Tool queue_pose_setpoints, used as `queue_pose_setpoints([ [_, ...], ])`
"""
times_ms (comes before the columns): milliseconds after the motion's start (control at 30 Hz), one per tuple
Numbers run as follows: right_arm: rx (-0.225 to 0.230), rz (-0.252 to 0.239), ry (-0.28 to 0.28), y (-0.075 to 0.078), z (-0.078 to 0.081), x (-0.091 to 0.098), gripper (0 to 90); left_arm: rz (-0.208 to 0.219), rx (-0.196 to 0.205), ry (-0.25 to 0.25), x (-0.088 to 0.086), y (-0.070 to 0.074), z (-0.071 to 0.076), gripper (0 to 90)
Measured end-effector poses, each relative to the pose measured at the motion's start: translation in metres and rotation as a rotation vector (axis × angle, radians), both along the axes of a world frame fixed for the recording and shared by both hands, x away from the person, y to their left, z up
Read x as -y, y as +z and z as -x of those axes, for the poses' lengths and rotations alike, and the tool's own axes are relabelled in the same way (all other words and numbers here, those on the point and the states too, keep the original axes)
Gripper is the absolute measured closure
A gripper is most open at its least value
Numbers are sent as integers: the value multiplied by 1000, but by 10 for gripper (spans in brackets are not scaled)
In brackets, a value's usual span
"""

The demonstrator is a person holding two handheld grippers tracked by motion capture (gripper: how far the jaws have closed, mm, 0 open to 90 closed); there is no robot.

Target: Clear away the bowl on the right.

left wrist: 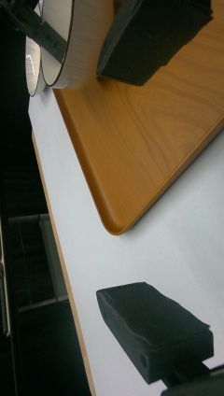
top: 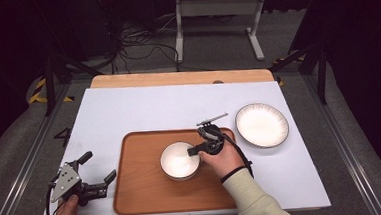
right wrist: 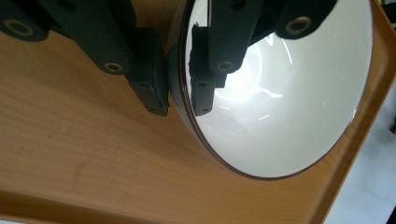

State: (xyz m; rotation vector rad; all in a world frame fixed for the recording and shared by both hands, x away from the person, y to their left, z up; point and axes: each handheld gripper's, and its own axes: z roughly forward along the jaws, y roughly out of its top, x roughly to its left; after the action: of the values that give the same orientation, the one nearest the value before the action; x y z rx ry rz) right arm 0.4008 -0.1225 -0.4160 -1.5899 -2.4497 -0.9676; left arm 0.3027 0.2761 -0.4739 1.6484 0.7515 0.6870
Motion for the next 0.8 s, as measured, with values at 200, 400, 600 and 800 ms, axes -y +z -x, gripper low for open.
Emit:
queue_pose_setpoints([
  [200,85,-3,21,2,1,2,652,-1,0,-1,0,0,0,3],
  [400,209,-16,46,8,4,6,551,0,0,0,0,0,0,3],
  [600,378,-67,91,19,12,9,490,-1,1,0,0,0,0,3],
  [800,488,-96,122,26,18,10,437,-4,1,-2,0,0,0,3],
])
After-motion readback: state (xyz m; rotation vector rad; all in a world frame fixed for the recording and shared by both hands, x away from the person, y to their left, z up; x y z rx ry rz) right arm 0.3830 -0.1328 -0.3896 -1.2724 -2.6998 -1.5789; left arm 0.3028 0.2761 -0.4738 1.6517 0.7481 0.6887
